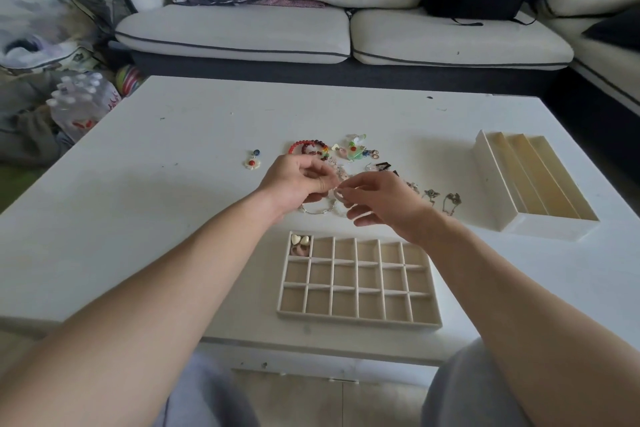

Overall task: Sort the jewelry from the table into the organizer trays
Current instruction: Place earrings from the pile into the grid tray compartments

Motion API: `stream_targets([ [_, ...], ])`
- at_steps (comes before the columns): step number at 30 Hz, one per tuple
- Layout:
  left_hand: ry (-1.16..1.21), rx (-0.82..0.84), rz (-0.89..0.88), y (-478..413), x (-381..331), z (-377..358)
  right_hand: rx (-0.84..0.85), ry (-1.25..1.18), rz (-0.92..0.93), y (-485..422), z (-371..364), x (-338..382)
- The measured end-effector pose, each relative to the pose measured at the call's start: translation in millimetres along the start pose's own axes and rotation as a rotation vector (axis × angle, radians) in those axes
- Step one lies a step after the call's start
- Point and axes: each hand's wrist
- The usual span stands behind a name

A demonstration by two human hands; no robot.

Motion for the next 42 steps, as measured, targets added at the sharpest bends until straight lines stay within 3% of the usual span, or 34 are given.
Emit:
stream_targets([
  [9,-0.370,0.057,-0.042,9.2,25.4,9.6,0.135,0.270,-0.052,3.4,-8.4,-11.7],
  [15,-0.645,0.079,-0.161,19.0,35.3,8.8,0.183,0.421,-0.058,7.2,-20.2,-13.8],
  [25,-0.997,0.038,-0.423,26.7,45.3,6.6,0.120,0.688,0.044,6.9,-40.7,-19.0],
  [42,-1.320,-0.026,-0.614,48.6,37.4,-7.9,0.006,1.017,0.264,5.1,-63.3,-39.4],
])
Point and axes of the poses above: each hand's wrist, its own y-axis away from the middle knuckle, its own z-axis out of the back of the hand, x = y × z, and after that the axes turned 15 degrees about -x, right-handed
